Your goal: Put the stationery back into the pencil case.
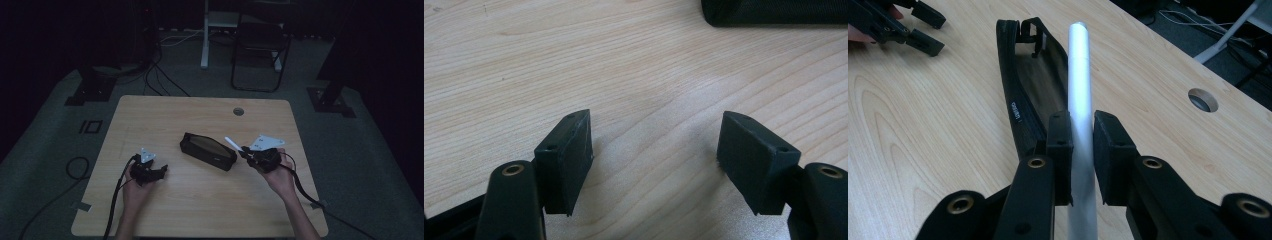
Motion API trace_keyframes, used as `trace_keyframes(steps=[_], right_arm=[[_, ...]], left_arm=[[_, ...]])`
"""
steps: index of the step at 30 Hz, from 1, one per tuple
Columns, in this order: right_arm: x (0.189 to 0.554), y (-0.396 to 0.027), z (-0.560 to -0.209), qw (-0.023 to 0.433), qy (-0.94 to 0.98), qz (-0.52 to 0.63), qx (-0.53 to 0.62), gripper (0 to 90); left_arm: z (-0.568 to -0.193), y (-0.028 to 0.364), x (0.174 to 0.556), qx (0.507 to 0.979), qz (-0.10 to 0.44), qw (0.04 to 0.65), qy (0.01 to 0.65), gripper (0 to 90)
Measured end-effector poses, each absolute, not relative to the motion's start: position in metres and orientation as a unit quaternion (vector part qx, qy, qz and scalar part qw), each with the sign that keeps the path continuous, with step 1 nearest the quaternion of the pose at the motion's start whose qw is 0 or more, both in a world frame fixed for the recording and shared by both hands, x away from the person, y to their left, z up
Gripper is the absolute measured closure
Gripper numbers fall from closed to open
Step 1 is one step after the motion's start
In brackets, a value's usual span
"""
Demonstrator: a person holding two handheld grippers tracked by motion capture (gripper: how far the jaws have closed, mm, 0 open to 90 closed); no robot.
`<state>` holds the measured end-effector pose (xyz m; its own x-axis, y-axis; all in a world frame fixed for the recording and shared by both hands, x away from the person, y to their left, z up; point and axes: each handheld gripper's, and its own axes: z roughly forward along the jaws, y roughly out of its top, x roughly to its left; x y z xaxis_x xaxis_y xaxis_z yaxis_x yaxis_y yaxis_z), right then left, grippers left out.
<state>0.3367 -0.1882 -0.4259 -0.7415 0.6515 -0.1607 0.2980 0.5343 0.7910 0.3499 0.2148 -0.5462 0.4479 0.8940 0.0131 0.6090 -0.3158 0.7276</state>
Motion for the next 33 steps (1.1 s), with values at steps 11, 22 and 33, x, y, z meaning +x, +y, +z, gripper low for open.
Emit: trace_keyframes(steps=[11,22,33], right_arm=[[0.342,-0.184,-0.424,0.224,0.845,0.396,0.280,78.5],[0.347,-0.178,-0.423,0.223,0.845,0.400,0.277,78.6],[0.351,-0.171,-0.421,0.222,0.847,0.401,0.270,78.6]], left_arm=[[-0.546,0.215,0.350,0.783,0.213,0.334,0.480,30.9],[-0.546,0.215,0.350,0.783,0.213,0.334,0.480,30.9],[-0.546,0.215,0.350,0.783,0.213,0.333,0.480,30.9]])
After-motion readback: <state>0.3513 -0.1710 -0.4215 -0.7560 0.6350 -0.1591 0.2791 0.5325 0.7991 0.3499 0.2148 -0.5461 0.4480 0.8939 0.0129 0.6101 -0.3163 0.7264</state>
